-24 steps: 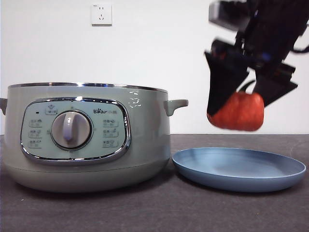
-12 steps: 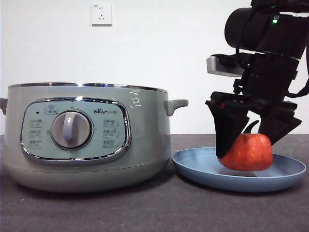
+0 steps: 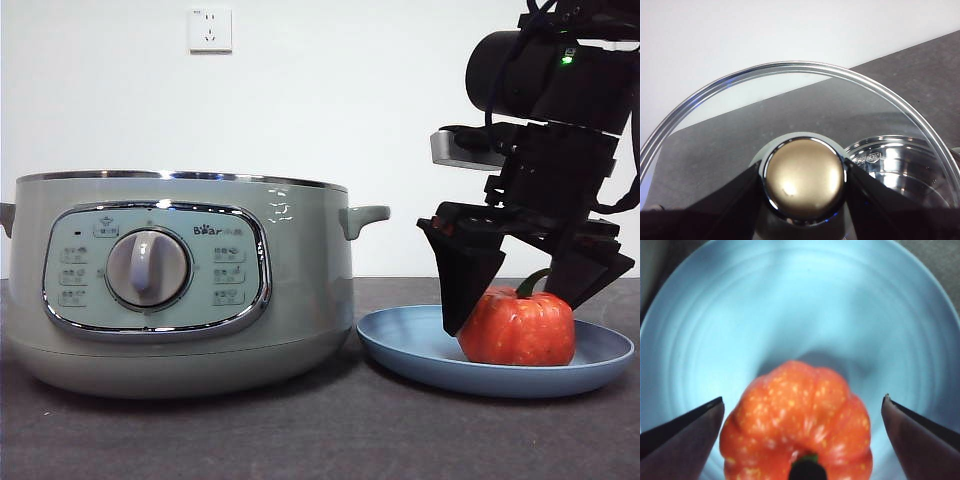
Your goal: Take the pumpkin out from the steamer,put the pumpkin in the blue plate,close the lid
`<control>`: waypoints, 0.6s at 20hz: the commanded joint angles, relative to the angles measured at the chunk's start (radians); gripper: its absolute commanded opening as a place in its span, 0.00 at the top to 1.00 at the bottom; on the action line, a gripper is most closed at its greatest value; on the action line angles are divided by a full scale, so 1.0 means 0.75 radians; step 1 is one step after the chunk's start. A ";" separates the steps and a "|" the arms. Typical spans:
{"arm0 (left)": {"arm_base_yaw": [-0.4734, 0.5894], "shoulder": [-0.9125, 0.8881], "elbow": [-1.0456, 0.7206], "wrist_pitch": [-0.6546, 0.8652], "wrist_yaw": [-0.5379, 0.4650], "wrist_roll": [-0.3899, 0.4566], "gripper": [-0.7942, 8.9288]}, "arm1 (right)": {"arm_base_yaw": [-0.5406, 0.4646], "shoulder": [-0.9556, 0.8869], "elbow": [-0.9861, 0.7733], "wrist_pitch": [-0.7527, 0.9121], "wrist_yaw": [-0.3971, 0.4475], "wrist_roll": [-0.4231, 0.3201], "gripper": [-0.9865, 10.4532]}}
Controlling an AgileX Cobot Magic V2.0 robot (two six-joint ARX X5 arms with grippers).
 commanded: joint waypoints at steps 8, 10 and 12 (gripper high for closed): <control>-0.001 0.082 0.010 0.073 0.125 -0.037 0.93 | 0.001 -0.354 -0.001 0.007 0.003 0.072 0.44; -0.001 0.145 0.010 0.075 0.187 -0.062 0.93 | 0.001 -0.479 -0.001 0.010 0.004 0.072 0.44; -0.001 0.216 0.010 0.090 0.228 -0.090 0.93 | 0.001 -0.587 -0.001 0.012 0.004 0.073 0.45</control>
